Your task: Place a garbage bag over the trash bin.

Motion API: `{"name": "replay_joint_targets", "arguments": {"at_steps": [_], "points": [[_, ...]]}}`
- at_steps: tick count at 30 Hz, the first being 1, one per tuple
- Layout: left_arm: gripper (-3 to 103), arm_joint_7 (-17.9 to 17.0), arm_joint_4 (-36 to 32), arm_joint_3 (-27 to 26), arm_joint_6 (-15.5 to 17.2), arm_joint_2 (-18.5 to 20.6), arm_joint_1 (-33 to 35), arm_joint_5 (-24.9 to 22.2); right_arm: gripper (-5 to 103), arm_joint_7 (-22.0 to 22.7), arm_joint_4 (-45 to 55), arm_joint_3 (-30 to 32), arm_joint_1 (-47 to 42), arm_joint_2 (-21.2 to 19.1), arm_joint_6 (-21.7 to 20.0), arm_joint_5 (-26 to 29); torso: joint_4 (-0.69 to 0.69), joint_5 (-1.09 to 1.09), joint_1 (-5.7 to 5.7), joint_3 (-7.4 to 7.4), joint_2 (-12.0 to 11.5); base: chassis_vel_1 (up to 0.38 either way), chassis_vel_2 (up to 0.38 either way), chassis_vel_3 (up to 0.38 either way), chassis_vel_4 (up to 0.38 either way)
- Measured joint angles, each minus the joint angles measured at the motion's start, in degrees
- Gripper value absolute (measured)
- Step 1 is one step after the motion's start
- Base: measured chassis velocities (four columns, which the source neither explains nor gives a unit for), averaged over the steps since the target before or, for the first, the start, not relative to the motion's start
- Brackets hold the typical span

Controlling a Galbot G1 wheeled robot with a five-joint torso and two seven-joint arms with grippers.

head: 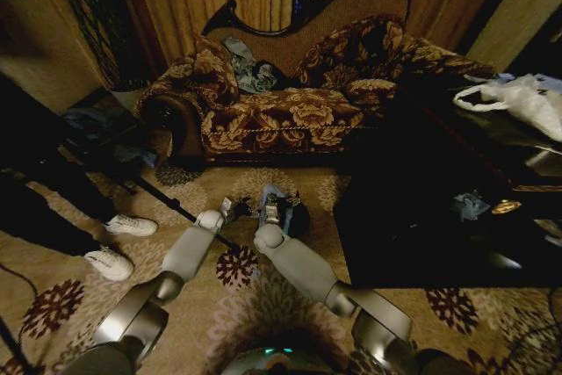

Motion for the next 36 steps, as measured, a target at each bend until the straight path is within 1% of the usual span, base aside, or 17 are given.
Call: {"name": "replay_joint_targets", "arguments": {"at_steps": [6,8,9,11,12,15,16,17,18,20,21,23,28,30,33,35,36], "points": [[100,-0.3,-1.4,-0.9,-0.3,0.7,0.9,0.0,100,0.8,2.7,-1.1,0.8,0.0,-0.9,2.0,-0.01,0.01,0.00,0.00,0.0,0.000,0.000,0.000,0.000],[100,-0.8,-3.6,-1.5,-0.3,1.7,2.3,0.1,100,1.5,5.0,-2.0,1.5,0.0,-1.8,3.8,0.00,0.02,0.00,0.00,0.0,0.000,0.000,0.000,0.000],[100,-0.8,-3.6,-1.5,-0.3,1.7,2.3,0.1,100,1.5,5.0,-2.0,1.5,0.0,-1.8,3.8,0.00,0.02,0.00,0.00,0.0,0.000,0.000,0.000,0.000],[100,-1.5,-6.3,-2.4,-0.3,2.5,4.1,0.1,100,1.7,6.5,-2.5,2.0,-0.4,-2.3,4.9,0.00,0.01,0.00,0.00,0.0,0.000,0.000,0.000,0.000],[100,-1.5,-6.3,-2.4,-0.3,2.5,4.1,0.1,100,1.7,6.5,-2.5,2.0,-0.4,-2.3,4.9,0.00,0.01,0.00,0.00,0.0,0.000,0.000,0.000,0.000],[100,-2.6,-12.8,-3.9,-0.7,4.2,8.4,0.1,100,1.0,6.3,-1.8,2.8,-0.6,-2.5,5.1,0.00,0.01,0.00,0.00,0.0,0.000,0.000,0.000,0.000],[100,-2.6,-12.8,-3.9,-0.7,4.2,8.4,0.1,100,1.0,6.3,-1.8,2.8,-0.6,-2.5,5.1,0.00,0.01,0.00,0.00,0.0,0.000,0.000,0.000,0.000],[100,-2.9,-14.5,-4.3,-0.8,4.7,9.5,-0.1,100,0.6,5.8,-1.4,2.9,-0.6,-2.4,5.0,0.00,0.01,0.00,0.00,0.0,0.000,0.000,0.000,0.000],[100,-3.4,-17.1,-5.2,-0.8,5.4,11.3,-0.7,100,-0.2,5.1,-0.7,2.9,-0.6,-2.4,4.7,0.00,0.01,0.00,0.00,0.0,0.000,0.000,0.000,0.000],[100,-4.1,-19.9,-6.7,-0.8,5.7,13.1,-1.8,100,-1.2,4.6,-0.2,2.8,-0.9,-2.4,4.4,0.01,0.00,0.00,0.00,0.0,0.000,0.000,0.000,0.000],[100,-4.1,-19.9,-6.7,-0.8,5.7,13.1,-1.8,100,-1.2,4.6,-0.2,2.8,-0.9,-2.4,4.4,0.01,0.00,0.00,0.00,0.0,0.000,0.000,0.000,0.000],[100,-4.8,-22.1,-7.9,-0.8,5.8,14.1,-3.9,100,-1.6,4.6,-0.3,2.4,-1.5,-2.3,4.3,-0.01,0.01,0.00,0.00,0.0,0.000,0.000,0.000,0.000],[100,-6.2,-24.5,-9.9,-0.7,6.0,14.2,-6.1,100,-2.1,5.2,-0.6,1.5,-2.3,-2.3,4.0,-0.02,0.00,0.00,0.00,0.0,0.000,0.000,0.000,0.000],[100,-6.2,-24.9,-10.0,-0.7,6.2,14.1,-6.4,100,-2.1,5.2,-0.5,1.4,-2.3,-2.3,4.0,-0.02,0.00,0.00,0.00,0.0,0.000,0.000,0.000,0.000],[100,-6.3,-27.8,-10.9,0.0,7.1,14.7,-8.4,100,-2.6,4.5,0.6,1.3,-2.1,-2.3,3.9,-0.01,0.02,0.00,0.00,0.0,0.000,0.000,0.000,0.000],[100,-6.3,-28.3,-10.9,0.2,7.3,15.0,-8.8,100,-2.7,4.4,0.7,1.3,-2.1,-2.3,3.9,-0.01,0.01,0.00,0.00,0.0,0.000,0.000,0.000,0.000],[100,-6.2,-29.9,-11.1,0.5,7.8,16.2,-9.4,100,-3.0,4.0,1.0,1.5,-2.1,-2.3,3.9,0.00,0.02,0.00,0.00,0.0,0.000,0.000,0.000,0.000]]}}
